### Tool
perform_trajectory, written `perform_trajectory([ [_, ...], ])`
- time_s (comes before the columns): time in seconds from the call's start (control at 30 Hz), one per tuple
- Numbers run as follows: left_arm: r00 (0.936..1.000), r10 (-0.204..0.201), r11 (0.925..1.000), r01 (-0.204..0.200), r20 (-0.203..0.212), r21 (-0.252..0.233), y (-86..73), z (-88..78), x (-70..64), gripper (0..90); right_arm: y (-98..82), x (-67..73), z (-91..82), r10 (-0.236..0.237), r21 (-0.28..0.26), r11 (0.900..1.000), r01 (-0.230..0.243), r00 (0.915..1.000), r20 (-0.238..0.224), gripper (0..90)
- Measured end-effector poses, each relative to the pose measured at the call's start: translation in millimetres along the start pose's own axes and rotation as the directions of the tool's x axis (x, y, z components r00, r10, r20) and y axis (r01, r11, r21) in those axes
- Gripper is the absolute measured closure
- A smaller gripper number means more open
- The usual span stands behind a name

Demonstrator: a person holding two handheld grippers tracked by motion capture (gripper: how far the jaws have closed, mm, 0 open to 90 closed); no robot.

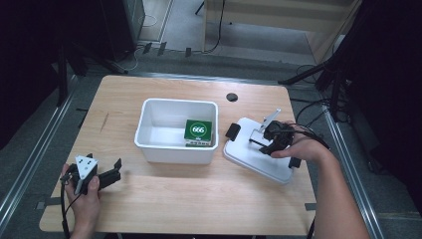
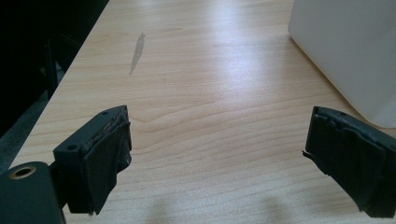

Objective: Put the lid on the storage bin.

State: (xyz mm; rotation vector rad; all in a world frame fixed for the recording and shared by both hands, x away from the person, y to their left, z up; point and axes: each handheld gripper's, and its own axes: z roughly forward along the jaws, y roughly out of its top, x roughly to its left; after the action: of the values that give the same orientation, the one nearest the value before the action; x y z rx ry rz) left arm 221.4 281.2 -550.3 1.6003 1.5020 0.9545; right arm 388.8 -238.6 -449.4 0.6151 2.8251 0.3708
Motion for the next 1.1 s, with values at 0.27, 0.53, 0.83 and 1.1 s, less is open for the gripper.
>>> perform_trajectory([
  [0.27, 1.0000, 0.001, 1.0000, -0.001, 0.001, -0.001, 0.0, 0.1, -0.2, 7.3, -6.5, -3.3, 4.1, 0.005, 0.012, 1.000, -0.005, 1.0000, -0.004, 56.8],
  [0.53, 1.0000, 0.000, 1.0000, 0.000, -0.001, -0.002, 0.0, 0.3, -0.1, 7.3, -9.5, -8.0, 5.6, 0.028, 0.036, 0.999, -0.028, 0.9996, 0.000, 66.0],
  [0.83, 1.0000, 0.000, 1.0000, 0.000, 0.001, 0.000, 0.0, 0.2, 0.3, 7.3, -8.4, -11.9, 10.7, 0.036, 0.060, 0.998, -0.036, 0.9993, 0.009, 76.5],
  [1.1, 1.0000, -0.004, 1.0000, 0.004, 0.002, -0.001, 0.0, 0.3, 0.4, 7.3, -4.7, -12.5, 15.1, 0.016, 0.073, 0.997, -0.019, 0.9990, 0.040, 80.5],
])
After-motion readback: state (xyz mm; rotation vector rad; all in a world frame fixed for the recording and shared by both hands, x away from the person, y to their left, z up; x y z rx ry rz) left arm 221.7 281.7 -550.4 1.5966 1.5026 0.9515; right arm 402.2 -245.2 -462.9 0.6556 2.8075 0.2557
